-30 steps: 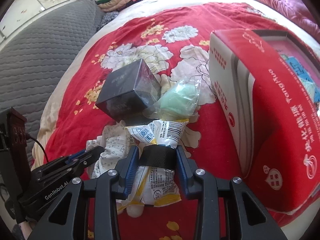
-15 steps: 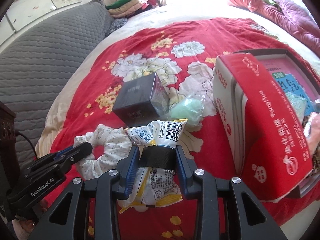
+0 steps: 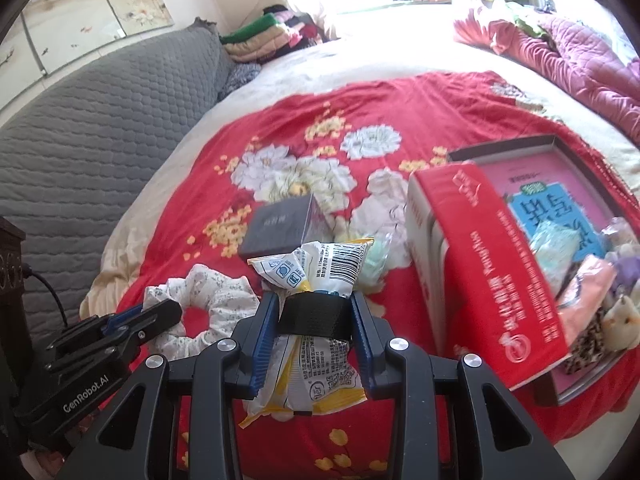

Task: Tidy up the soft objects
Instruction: 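Carry the scrunchie and snack packet with both grippers over the pink tray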

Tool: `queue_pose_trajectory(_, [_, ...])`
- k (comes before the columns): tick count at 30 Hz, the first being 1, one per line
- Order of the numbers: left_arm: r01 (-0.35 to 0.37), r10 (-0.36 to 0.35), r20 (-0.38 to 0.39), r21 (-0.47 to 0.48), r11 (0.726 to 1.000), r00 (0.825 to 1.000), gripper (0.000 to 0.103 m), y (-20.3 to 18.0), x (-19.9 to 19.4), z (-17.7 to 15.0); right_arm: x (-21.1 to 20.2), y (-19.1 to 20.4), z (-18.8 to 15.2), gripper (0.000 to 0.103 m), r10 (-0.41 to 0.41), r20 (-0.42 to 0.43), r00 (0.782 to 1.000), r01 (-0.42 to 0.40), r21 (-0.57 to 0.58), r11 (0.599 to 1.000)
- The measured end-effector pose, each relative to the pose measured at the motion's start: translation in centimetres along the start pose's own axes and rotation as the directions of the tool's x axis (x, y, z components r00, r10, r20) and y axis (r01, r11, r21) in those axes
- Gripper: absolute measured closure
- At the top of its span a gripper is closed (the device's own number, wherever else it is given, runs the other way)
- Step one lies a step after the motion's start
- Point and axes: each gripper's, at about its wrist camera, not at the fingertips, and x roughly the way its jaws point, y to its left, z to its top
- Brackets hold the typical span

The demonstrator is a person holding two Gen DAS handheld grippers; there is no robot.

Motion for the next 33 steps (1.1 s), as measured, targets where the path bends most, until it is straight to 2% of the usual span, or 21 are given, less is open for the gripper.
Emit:
queue_pose_trajectory(7, [0.016, -0.017, 0.027, 0.037, 0.999, 0.999, 0.084, -2.9, -1.4, 1.1, -2.4, -1.1, 0.8, 0.066, 0.002, 0.047, 0.999, -0.003, 0.015, 1.000])
queue_pose_trajectory(17, [0.028, -0.035, 0.056, 0.118, 0.993, 0.998, 0.084, -7.7, -2.7, 2.2, -6.9, -4.0, 1.9, 0.067, -0.052, 0.142, 0.989, 0.045, 0.051, 0.998])
queue_pose_trajectory(25, [0.008, -0.024, 0.077, 0.207, 0.978, 0.997, 0.084, -12.4, -3.1, 2.6, -10.0, -6.4, 2.2, 0.067, -0.096, 0.195, 0.976, 0.079, 0.090, 0.993])
queue_pose_trajectory(33, [0.027, -0.051, 0.079, 0.273, 0.962, 0.996, 0.084, -16.5, -3.2, 2.8, -12.2, -8.9, 2.0, 0.067, -0.123, 0.230, 0.966, 0.092, 0.140, 0.986])
